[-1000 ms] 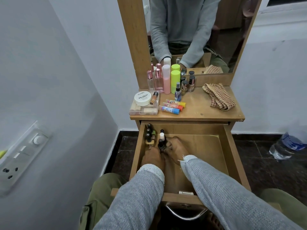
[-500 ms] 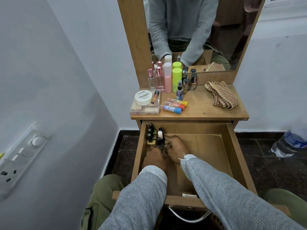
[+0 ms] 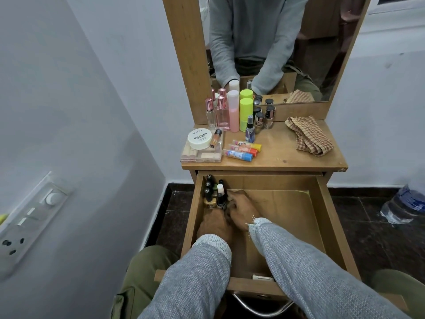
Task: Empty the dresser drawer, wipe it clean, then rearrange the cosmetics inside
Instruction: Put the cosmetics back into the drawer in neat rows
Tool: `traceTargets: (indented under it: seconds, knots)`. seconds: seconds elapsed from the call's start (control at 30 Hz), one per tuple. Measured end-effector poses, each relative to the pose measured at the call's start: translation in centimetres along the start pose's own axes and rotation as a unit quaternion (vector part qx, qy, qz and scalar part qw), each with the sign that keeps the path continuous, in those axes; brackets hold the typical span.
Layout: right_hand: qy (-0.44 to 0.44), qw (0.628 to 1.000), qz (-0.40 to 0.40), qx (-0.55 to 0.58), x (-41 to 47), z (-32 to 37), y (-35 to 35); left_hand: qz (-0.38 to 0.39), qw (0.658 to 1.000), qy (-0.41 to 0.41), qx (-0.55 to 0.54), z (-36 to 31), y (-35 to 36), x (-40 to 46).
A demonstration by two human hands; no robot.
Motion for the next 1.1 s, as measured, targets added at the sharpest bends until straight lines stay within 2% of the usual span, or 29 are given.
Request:
traceTargets:
  seconds: [0.17, 0.3, 0.6, 1.1]
  knots:
    - [-0.039, 0.999, 0.000, -0.004, -0.2, 0.1, -0.3, -0.011, 0.999, -0.020, -0.026, 0.2, 0.0, 0.1]
    - [-0.045, 0.999, 0.009, 0.021, -0.1, -0.2, -0.2, -0.034, 0.996, -0.033, -0.077, 0.3, -0.1, 0.2]
    - [-0.060, 0.998, 0.009, 0.037, 0.4, -0.8, 0.1, -0.030, 0.978, -0.068, -0.196, 0.1, 0.1, 0.7]
    - [-0.085, 0.996, 0.005, 0.040, 0.6, -1.2, 0.2, -0.032, 0.980, -0.066, -0.186, 0.1, 0.5, 1.2]
Point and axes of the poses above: each hand's wrist, its own x-axis towards the middle knuckle, its own y-axis out of the palm, z = x × y, the point moved 1 cm from there along x, towards the middle knuckle, and after that the axes turned 5 degrees about x, right-handed, at the moved point
